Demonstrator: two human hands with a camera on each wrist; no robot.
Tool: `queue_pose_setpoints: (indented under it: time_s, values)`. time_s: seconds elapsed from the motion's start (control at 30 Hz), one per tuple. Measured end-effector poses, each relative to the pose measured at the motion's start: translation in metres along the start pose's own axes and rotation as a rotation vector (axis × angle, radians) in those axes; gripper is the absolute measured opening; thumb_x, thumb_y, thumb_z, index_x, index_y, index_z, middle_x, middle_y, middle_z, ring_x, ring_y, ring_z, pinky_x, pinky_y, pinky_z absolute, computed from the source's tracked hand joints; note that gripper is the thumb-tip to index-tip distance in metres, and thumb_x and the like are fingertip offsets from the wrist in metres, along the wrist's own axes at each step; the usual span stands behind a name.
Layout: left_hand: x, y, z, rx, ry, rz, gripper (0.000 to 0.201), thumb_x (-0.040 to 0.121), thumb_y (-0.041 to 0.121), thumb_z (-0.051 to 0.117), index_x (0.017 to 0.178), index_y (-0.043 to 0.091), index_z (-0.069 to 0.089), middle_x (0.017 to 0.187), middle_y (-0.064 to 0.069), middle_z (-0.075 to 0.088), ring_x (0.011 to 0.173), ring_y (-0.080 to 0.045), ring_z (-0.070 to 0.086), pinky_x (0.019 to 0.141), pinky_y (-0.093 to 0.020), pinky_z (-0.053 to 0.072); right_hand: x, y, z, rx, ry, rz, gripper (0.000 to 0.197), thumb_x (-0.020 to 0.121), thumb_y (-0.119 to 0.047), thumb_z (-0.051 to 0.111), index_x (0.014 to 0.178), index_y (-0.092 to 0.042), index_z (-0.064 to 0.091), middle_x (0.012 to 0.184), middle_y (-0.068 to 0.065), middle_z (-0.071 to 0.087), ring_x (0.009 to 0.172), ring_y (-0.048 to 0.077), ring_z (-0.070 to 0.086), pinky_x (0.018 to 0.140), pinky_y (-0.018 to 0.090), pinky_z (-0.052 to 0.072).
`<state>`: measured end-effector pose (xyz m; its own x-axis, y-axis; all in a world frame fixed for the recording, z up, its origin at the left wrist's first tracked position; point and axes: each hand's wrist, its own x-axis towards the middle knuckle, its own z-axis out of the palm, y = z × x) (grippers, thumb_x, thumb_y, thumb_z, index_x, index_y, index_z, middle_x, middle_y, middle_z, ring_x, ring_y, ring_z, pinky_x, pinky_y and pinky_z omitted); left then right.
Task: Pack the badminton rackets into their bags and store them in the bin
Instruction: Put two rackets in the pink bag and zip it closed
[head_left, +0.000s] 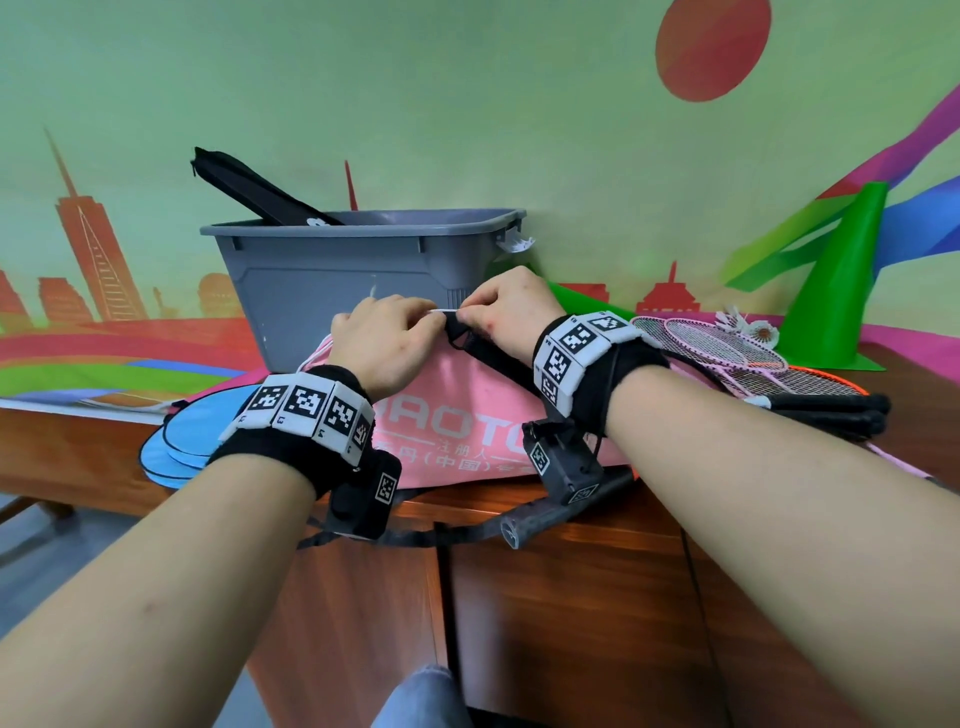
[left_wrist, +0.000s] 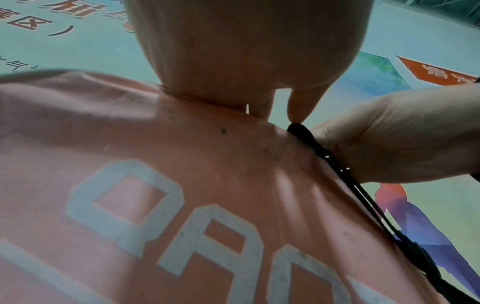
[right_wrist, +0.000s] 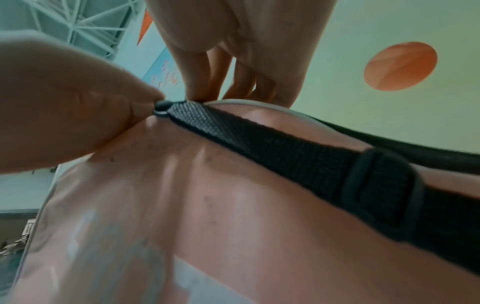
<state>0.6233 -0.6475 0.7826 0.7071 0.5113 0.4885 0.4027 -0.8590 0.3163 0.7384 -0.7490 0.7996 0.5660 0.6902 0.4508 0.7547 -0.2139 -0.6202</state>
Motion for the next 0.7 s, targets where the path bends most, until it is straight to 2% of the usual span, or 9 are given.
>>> queue_pose_setpoints:
  time_s: [0.2, 0.27, 0.37, 0.43, 0.53, 0.57, 0.63, 0.7]
  values:
    - [0.0, -0.001, 0.003, 0.019, 0.02, -0.011, 0.057, 0.076, 0.047, 0.023, 0.114, 0.033, 0.063, 0.115, 0.003, 0.062, 0.116, -0.025, 0.046, 0.092, -0.041, 0.028, -0.001, -0.007, -0.004, -0.073, -0.053, 0.008, 0.014, 0.081, -0.014, 0.065, 0.089, -0.013, 0.076, 0.081, 0.003, 0.067, 0.076, 0.012, 0.055, 0.052, 0.012, 0.036]
    - [0.001, 0.0, 0.004, 0.027, 0.028, -0.015, 0.057, 0.076, 0.047, 0.023, 0.114, 0.032, 0.063, 0.114, 0.003, 0.062, 0.115, -0.025, 0.046, 0.092, -0.042, 0.028, 0.0, -0.009, -0.005, -0.114, -0.047, 0.014, 0.015, 0.082, -0.012, 0.062, 0.087, -0.013, 0.076, 0.085, 0.005, 0.069, 0.076, 0.014, 0.056, 0.052, 0.016, 0.037]
    - [0.001, -0.001, 0.005, 0.038, 0.036, -0.019, 0.053, 0.078, 0.045, 0.024, 0.11, 0.03, 0.063, 0.11, 0.003, 0.062, 0.112, -0.026, 0.047, 0.091, -0.042, 0.029, 0.001, -0.011, -0.002, -0.204, -0.063, 0.024, 0.013, 0.086, -0.015, 0.057, 0.084, -0.014, 0.07, 0.094, 0.009, 0.07, 0.08, 0.019, 0.057, 0.063, 0.022, 0.039]
    - [0.002, 0.0, 0.005, 0.043, 0.041, -0.022, 0.044, 0.085, 0.044, 0.03, 0.109, 0.029, 0.062, 0.111, 0.003, 0.063, 0.112, -0.026, 0.047, 0.091, -0.042, 0.029, 0.003, -0.01, 0.002, -0.256, -0.05, 0.037, 0.012, 0.089, -0.016, 0.054, 0.084, -0.011, 0.063, 0.1, 0.012, 0.069, 0.089, 0.026, 0.061, 0.07, 0.026, 0.043]
    - [0.003, -0.001, 0.006, 0.053, 0.055, -0.032, 0.03, 0.092, 0.034, 0.039, 0.11, 0.026, 0.061, 0.112, 0.002, 0.062, 0.113, -0.027, 0.046, 0.093, -0.042, 0.029, 0.006, -0.001, -0.004, -0.306, -0.026, 0.097, 0.021, 0.091, -0.018, 0.051, 0.097, -0.002, 0.065, 0.107, 0.014, 0.067, 0.101, 0.03, 0.061, 0.077, 0.028, 0.044]
    - [0.003, -0.001, 0.007, 0.059, 0.06, -0.032, 0.029, 0.092, 0.033, 0.04, 0.111, 0.026, 0.061, 0.112, 0.002, 0.062, 0.113, -0.028, 0.046, 0.093, -0.042, 0.029, 0.005, 0.005, -0.009, -0.321, -0.036, 0.119, 0.021, 0.091, -0.018, 0.051, 0.095, -0.002, 0.064, 0.106, 0.015, 0.066, 0.1, 0.03, 0.061, 0.076, 0.028, 0.043]
    - [0.004, 0.0, 0.008, 0.071, 0.072, -0.033, 0.029, 0.091, 0.031, 0.041, 0.112, 0.025, 0.06, 0.113, 0.001, 0.062, 0.113, -0.028, 0.046, 0.093, -0.042, 0.029, 0.001, 0.021, -0.022, -0.363, -0.05, 0.172, 0.021, 0.092, -0.018, 0.05, 0.076, -0.006, 0.056, 0.093, 0.016, 0.062, 0.089, 0.029, 0.058, 0.07, 0.027, 0.039]
    - [0.005, 0.002, 0.009, 0.08, 0.082, -0.045, 0.029, 0.09, 0.031, 0.041, 0.111, 0.024, 0.06, 0.113, 0.0, 0.062, 0.112, -0.028, 0.046, 0.093, -0.042, 0.029, -0.009, 0.039, -0.034, -0.411, -0.073, 0.237, 0.032, 0.094, -0.017, 0.047, 0.063, -0.009, 0.046, 0.081, 0.017, 0.056, 0.083, 0.028, 0.053, 0.068, 0.027, 0.036]
